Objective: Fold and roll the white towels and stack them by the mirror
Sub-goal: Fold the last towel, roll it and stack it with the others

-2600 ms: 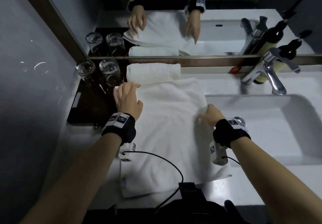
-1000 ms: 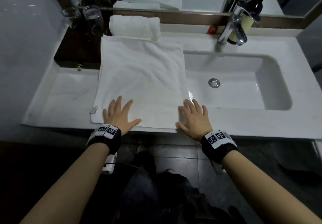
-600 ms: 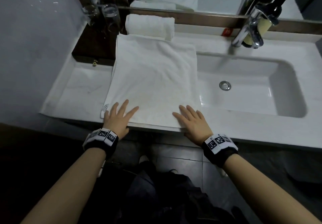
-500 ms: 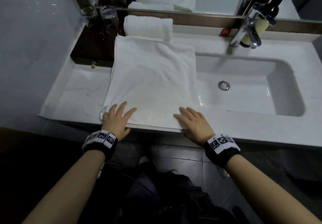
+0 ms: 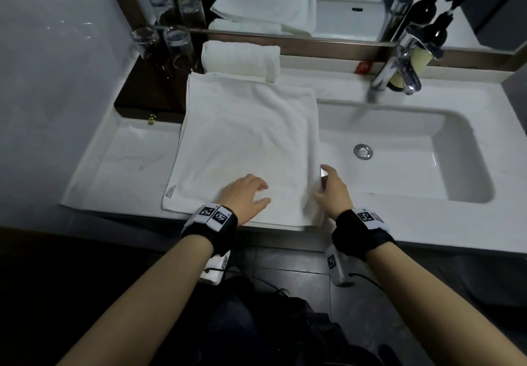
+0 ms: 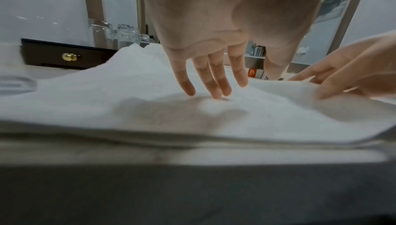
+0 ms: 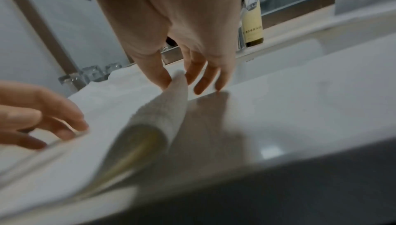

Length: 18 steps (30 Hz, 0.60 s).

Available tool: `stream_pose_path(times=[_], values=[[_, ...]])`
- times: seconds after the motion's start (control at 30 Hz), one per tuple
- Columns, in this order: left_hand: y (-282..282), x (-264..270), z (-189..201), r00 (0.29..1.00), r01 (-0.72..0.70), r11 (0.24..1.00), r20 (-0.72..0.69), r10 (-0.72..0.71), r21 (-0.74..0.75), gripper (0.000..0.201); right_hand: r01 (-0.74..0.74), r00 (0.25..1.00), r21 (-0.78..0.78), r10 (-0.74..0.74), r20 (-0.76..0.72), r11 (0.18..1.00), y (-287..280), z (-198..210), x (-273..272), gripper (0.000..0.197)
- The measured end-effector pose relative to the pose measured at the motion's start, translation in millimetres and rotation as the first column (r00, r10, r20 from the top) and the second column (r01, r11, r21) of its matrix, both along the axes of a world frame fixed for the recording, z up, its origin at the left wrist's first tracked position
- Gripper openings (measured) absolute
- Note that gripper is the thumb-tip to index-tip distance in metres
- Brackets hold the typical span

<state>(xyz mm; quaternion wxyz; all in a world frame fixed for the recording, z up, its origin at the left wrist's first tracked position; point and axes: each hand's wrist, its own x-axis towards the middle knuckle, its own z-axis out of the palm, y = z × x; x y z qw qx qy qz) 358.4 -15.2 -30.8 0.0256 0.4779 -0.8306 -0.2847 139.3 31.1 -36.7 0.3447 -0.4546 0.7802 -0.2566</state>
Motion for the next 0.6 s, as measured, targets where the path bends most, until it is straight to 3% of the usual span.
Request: stream_pose_path(times=[0.1, 0.2, 0.3, 0.37, 0.47, 0.6], values=[[-3, -20, 10, 0.986, -0.068, 0.979, -0.138, 0.095, 0.194, 0.038, 0.079, 0.961, -0.015, -0.072, 0.267, 0.997, -11, 7, 13, 0.06], [-5, -38, 16, 0.939, -0.151, 0.906, -0.23, 0.257, 0.395, 0.053, 0.065, 0.874, -0.001, -0.056, 0.483, 0.998, -24, 18, 29, 0.054], [-13, -40, 14, 0.938, -0.211, 0.895, -0.176, 0.298, 0.393, 0.067, 0.074, 0.689, 0.064, -0.097, 0.718, 0.995, -32, 30, 39, 0.048], [-21, -34, 9, 0.954, -0.258, 0.901, -0.057, 0.295, 0.348, 0.065, 0.035, 0.643, 0.084, -0.087, 0.761, 0.996, -38, 37, 38, 0.042], [-31, -19, 6, 0.954, -0.293, 0.913, 0.024, 0.299, 0.283, 0.05, 0.014, 0.716, 0.06, -0.052, 0.696, 0.998, -49, 37, 38, 0.035], [-55, 8, 7, 0.932, -0.357, 0.897, 0.035, 0.36, 0.26, 0.041, 0.116, 0.855, 0.004, -0.101, 0.509, 0.993, -76, 28, 33, 0.032]])
